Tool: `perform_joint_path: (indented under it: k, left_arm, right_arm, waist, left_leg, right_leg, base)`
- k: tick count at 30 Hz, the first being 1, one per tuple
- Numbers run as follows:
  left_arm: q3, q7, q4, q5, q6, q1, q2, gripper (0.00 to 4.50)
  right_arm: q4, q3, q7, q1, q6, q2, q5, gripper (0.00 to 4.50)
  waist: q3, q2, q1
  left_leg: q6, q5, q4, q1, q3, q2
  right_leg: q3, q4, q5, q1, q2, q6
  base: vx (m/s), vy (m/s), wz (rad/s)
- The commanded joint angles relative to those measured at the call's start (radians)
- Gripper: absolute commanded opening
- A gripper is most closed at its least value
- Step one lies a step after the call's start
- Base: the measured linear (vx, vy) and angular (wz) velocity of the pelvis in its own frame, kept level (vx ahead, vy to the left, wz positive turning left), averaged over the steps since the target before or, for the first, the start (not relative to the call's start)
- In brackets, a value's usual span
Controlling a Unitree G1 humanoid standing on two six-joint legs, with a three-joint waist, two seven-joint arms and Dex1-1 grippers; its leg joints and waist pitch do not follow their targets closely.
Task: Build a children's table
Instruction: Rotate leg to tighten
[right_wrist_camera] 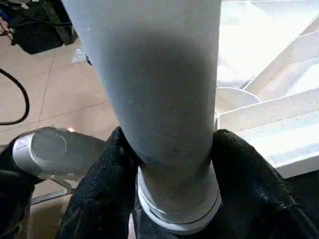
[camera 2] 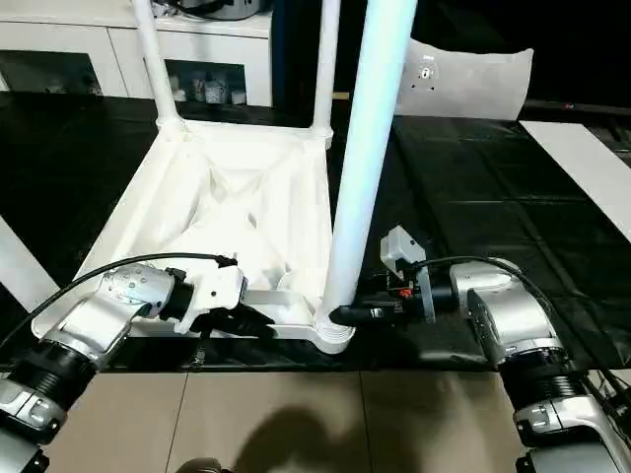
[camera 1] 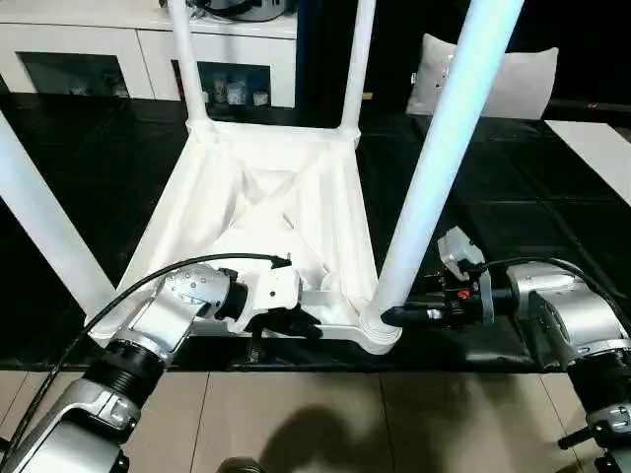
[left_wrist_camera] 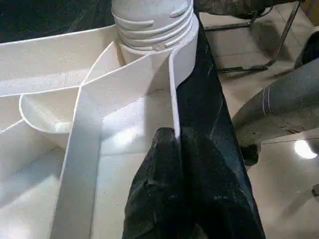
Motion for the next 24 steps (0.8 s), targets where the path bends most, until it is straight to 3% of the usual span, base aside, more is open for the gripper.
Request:
perform_joint_path:
  k: [1, 6, 7, 9, 11, 12, 13, 16, 17, 19, 21, 22, 23, 24]
  left_arm:
    - [-0.044, -0.026, -0.014, 0.021, -0.008, 0.013, -0.012, 0.00]
    - [-0.006, 0.009, -0.046, -0.024, 0.101, 0.024, -0.039, 0.00]
    - [0.003, 0.031, -0.050, -0.026, 0.124, 0.024, -0.048, 0.00]
    - [0.012, 0.057, -0.051, -0.027, 0.146, 0.023, -0.059, 0.00]
    - [0.041, 0.142, -0.057, -0.030, 0.210, 0.020, -0.098, 0.00]
    - [0.050, 0.170, -0.062, -0.030, 0.234, 0.019, -0.111, 0.00]
    - [0.057, 0.212, -0.071, -0.025, 0.271, 0.019, -0.131, 0.00]
    - [0.072, 0.294, -0.079, -0.013, 0.342, 0.012, -0.172, 0.00]
    - [0.086, 0.348, -0.081, -0.006, 0.386, 0.005, -0.202, 0.00]
    - [0.118, 0.473, -0.061, 0.011, 0.439, -0.019, -0.272, 0.00]
    - [0.133, 0.535, -0.045, 0.015, 0.449, -0.031, -0.306, 0.00]
    - [0.139, 0.564, -0.043, 0.014, 0.460, -0.036, -0.327, 0.00]
    - [0.140, 0.579, -0.044, 0.014, 0.466, -0.039, -0.338, 0.00]
    - [0.139, 0.583, -0.045, 0.015, 0.467, -0.040, -0.342, 0.00]
  right_arm:
    - [-0.004, 0.003, 0.015, -0.002, 0.005, 0.002, 0.022, 2.02]
    - [-0.066, -0.036, -0.028, 0.042, 0.065, 0.034, 0.078, 1.94]
    - [-0.085, -0.042, -0.062, 0.053, 0.077, 0.047, 0.078, 1.93]
    - [-0.100, -0.048, -0.102, 0.062, 0.095, 0.061, 0.076, 1.93]
    - [-0.129, -0.056, -0.251, 0.080, 0.133, 0.112, 0.037, 1.93]
    - [-0.135, -0.060, -0.307, 0.084, 0.147, 0.129, 0.022, 1.93]
    - [-0.129, -0.076, -0.405, 0.076, 0.168, 0.164, -0.001, 1.93]
    - [-0.103, -0.117, -0.587, 0.046, 0.218, 0.235, -0.033, 1.93]
    - [-0.086, -0.141, -0.697, 0.027, 0.246, 0.277, -0.056, 1.93]
    - [-0.044, -0.168, -0.899, -0.009, 0.261, 0.347, -0.112, 1.93]
    - [-0.032, -0.175, -0.947, -0.016, 0.252, 0.368, -0.118, 1.93]
    - [-0.032, -0.188, -0.973, -0.017, 0.246, 0.389, -0.109, 1.93]
    - [-0.036, -0.191, -0.982, -0.016, 0.239, 0.399, -0.108, 2.46]
    - [-0.039, -0.189, -0.985, -0.014, 0.235, 0.402, -0.111, 2.59]
  waist:
    - [-0.063, -0.008, -0.003]
    - [-0.062, -0.006, -0.004]
    - [-0.061, 0.002, -0.004]
    - [-0.060, -0.002, -0.005]
    - [-0.056, 0.006, -0.012]
    - [-0.054, 0.003, -0.014]
    - [-0.055, 0.006, -0.024]
    - [-0.055, 0.004, -0.047]
    - [-0.055, 0.011, -0.058]
    - [-0.056, 0.009, -0.075]
    - [-0.059, 0.009, -0.079]
    - [-0.059, 0.010, -0.080]
    - [-0.061, 0.009, -0.078]
    - [-0.062, 0.010, -0.077]
  left_leg:
    - [0.037, -0.182, -0.064, 0.001, -0.005, 0.034]
    - [0.031, -0.195, -0.066, 0.001, -0.005, 0.035]
    - [0.028, -0.205, -0.067, 0.003, -0.006, 0.036]
    - [0.024, -0.216, -0.069, 0.004, -0.007, 0.034]
    - [0.007, -0.258, -0.072, 0.008, -0.010, 0.030]
    - [0.005, -0.261, -0.074, 0.006, -0.009, 0.028]
    - [-0.011, -0.266, -0.076, 0.004, -0.014, 0.027]
    - [-0.020, -0.272, -0.078, 0.000, -0.017, 0.023]
    - [-0.023, -0.280, -0.077, 0.005, -0.019, 0.020]
    - [-0.034, -0.280, -0.076, 0.003, -0.020, 0.018]
    - [-0.029, -0.267, -0.075, 0.003, -0.019, 0.017]
    - [-0.011, -0.258, -0.072, 0.008, -0.014, 0.018]
    - [0.002, -0.237, -0.073, 0.003, -0.013, 0.018]
    - [0.006, -0.227, -0.073, 0.001, -0.013, 0.019]
  right_leg:
    - [0.057, -0.072, -0.264, 0.053, -0.080, -0.152]
    - [0.057, -0.074, -0.282, 0.053, -0.080, -0.152]
    - [0.058, -0.078, -0.290, 0.052, -0.080, -0.149]
    - [0.056, -0.080, -0.311, 0.053, -0.080, -0.142]
    - [0.054, -0.096, -0.426, 0.050, -0.083, -0.104]
    - [0.053, -0.100, -0.448, 0.050, -0.082, -0.091]
    - [0.050, -0.104, -0.487, 0.052, -0.083, -0.069]
    - [0.045, -0.106, -0.509, 0.054, -0.082, -0.052]
    - [0.044, -0.110, -0.523, 0.048, -0.081, -0.050]
    - [0.040, -0.111, -0.525, 0.049, -0.080, -0.053]
    - [0.041, -0.113, -0.509, 0.051, -0.080, -0.048]
    - [0.047, -0.112, -0.456, 0.044, -0.076, -0.063]
    - [0.050, -0.106, -0.410, 0.047, -0.075, -0.073]
    - [0.051, -0.103, -0.389, 0.049, -0.075, -0.077]
  base:
    - [0.000, 0.000, 0.00]
    - [0.000, 0.000, 0.00]
    - [0.000, 0.000, 0.00]
    - [0.000, 0.000, 0.00]
    - [0.000, 0.000, 0.00]
    - [0.000, 0.000, 0.00]
    - [0.000, 0.000, 0.00]
    - [0.000, 0.000, 0.00]
    - [0.000, 0.000, 0.00]
    - [0.000, 0.000, 0.00]
    - [0.000, 0.000, 0.00]
    - [0.000, 0.000, 0.00]
    - [0.000, 0.000, 0.00]
    - [0.000, 0.000, 0.00]
